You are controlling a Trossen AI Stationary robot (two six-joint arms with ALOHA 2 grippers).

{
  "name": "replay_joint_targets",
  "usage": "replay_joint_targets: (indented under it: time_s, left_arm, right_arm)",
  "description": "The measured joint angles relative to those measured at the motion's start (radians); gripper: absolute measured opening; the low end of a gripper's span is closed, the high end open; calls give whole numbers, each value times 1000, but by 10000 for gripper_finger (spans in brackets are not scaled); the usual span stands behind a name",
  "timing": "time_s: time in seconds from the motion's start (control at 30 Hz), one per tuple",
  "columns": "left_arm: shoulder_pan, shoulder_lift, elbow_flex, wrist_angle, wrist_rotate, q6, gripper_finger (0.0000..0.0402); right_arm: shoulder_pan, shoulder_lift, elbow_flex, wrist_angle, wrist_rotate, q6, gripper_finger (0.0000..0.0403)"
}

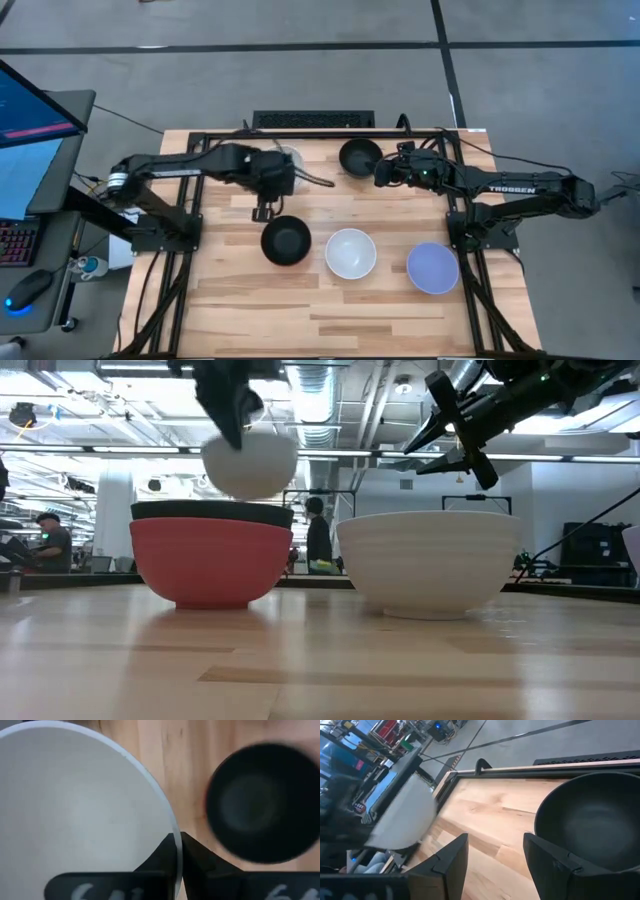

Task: Nest bowls inside each other
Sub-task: Stack the top white bowl on the left black bowl

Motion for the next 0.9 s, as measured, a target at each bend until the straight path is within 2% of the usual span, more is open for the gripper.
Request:
replay_joint_targets:
  time_s: [0.2,0.37,0.63,0.9]
  left_arm:
    - [-147,-41,0,3,-32,-215,0]
    - [-246,-19,-64,18,-47,-359,0]
    - [-342,37,-111,175,-30,-530,0]
    - [-428,134,-111,191,-22,-663,0]
  right_arm:
    - [0,0,0,0,0,-15,214]
    - [-1,0,0,0,-28,-26,214]
    - [0,0,0,-38,-89,-28,214]
    - [3,0,0,-96,-108,-48,214]
